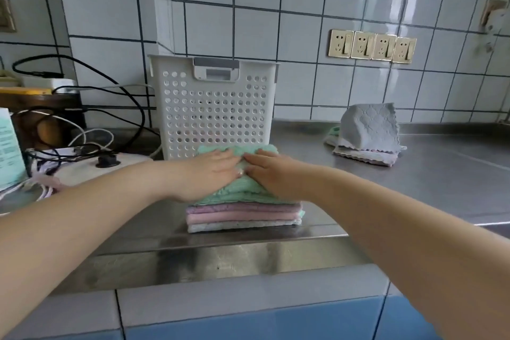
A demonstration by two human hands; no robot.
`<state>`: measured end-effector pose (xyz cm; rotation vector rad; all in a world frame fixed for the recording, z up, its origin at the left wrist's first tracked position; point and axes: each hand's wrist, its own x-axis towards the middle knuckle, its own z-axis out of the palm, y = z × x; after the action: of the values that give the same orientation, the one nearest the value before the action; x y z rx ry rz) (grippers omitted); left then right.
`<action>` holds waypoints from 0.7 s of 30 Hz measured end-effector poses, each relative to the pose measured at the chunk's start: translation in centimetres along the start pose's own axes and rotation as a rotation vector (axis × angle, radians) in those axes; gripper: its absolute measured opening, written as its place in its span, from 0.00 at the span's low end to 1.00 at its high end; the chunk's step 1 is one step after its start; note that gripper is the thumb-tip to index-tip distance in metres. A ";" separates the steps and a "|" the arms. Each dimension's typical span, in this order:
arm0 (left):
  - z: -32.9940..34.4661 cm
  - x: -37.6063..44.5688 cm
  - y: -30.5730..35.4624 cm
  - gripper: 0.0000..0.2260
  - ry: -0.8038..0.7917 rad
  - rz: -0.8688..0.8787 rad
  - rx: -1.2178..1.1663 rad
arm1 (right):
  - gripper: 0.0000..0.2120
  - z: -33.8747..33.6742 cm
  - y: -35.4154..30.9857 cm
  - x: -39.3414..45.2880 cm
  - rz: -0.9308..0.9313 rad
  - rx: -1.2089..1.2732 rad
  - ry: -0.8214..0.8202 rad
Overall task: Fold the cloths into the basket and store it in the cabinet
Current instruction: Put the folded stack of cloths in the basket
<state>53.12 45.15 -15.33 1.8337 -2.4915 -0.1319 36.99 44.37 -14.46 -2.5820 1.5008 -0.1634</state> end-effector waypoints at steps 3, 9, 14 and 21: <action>0.5 0.1 -0.2 0.24 -0.007 -0.059 -0.034 | 0.24 0.7 1.7 0.7 0.024 0.033 -0.015; 0.9 -0.6 -0.1 0.29 -0.030 -0.220 -0.226 | 0.29 2.0 2.9 2.2 -0.016 0.174 0.009; 0.9 -1.6 0.0 0.38 -0.083 -0.314 -0.415 | 0.32 2.3 3.9 1.0 0.060 0.309 -0.084; 0.0 -2.9 -1.0 0.33 0.022 -0.465 -0.860 | 0.31 -0.5 4.0 -1.2 0.171 0.682 -0.100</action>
<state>54.95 47.63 -15.39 1.8748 -1.5144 -0.9974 32.87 43.43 -14.76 -1.8906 1.3217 -0.4316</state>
